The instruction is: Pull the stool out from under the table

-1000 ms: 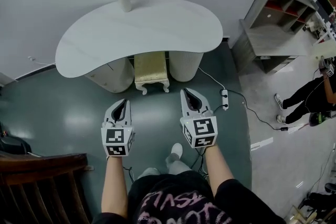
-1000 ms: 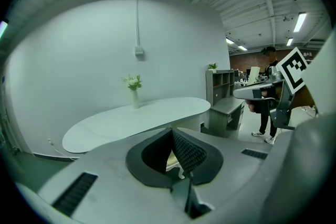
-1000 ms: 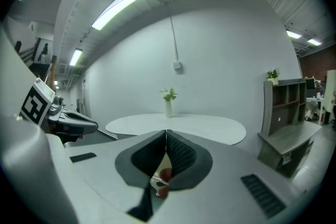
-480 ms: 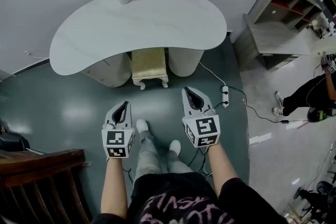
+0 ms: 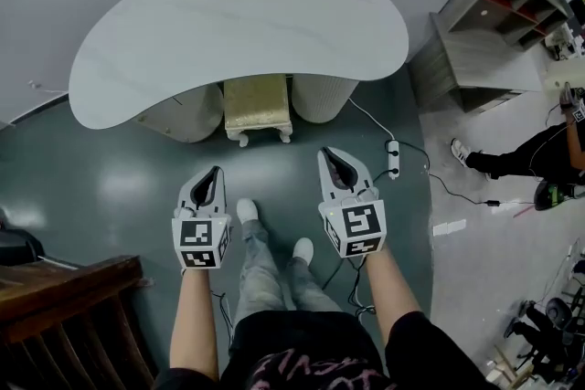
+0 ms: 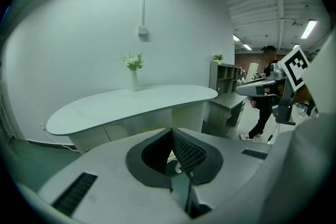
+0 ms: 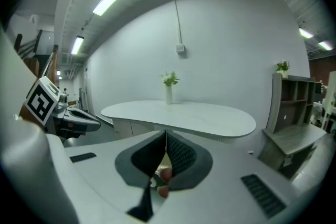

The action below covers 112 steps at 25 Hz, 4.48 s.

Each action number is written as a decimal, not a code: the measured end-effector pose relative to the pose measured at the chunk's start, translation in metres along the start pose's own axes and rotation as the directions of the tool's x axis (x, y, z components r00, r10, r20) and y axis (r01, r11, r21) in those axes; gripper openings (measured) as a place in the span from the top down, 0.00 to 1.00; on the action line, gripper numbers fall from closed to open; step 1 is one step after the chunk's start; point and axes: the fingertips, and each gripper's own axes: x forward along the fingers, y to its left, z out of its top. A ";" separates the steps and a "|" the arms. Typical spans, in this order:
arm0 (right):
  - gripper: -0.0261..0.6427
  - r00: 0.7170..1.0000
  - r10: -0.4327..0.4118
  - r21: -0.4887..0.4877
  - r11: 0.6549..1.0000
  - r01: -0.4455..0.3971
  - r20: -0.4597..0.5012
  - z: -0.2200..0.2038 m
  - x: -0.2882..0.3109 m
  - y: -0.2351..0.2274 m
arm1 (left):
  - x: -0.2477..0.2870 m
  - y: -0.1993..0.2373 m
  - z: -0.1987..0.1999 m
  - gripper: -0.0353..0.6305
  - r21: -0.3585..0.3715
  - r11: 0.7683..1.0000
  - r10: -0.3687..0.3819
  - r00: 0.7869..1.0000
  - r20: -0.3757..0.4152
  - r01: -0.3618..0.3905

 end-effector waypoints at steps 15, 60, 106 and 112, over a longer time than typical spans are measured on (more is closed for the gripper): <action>0.87 0.998 -0.003 0.005 1.000 0.003 -0.062 -0.069 0.085 0.016 | 0.073 0.036 -0.068 0.93 -0.008 0.999 -0.042 0.998 -0.053 0.042; 0.60 0.973 0.064 0.001 0.998 -0.066 -0.221 -0.342 0.253 -0.010 | 0.272 0.096 -0.294 0.72 0.041 0.987 -0.149 0.985 -0.090 0.153; 0.49 0.938 0.123 -0.105 0.981 -0.165 -0.324 -0.438 0.384 -0.041 | 0.403 0.120 -0.370 0.55 0.239 0.925 -0.243 0.943 -0.228 0.296; 0.50 0.926 0.119 -0.116 0.979 -0.170 -0.357 -0.437 0.382 -0.041 | 0.400 0.119 -0.369 0.55 0.237 0.927 -0.231 0.939 -0.256 0.292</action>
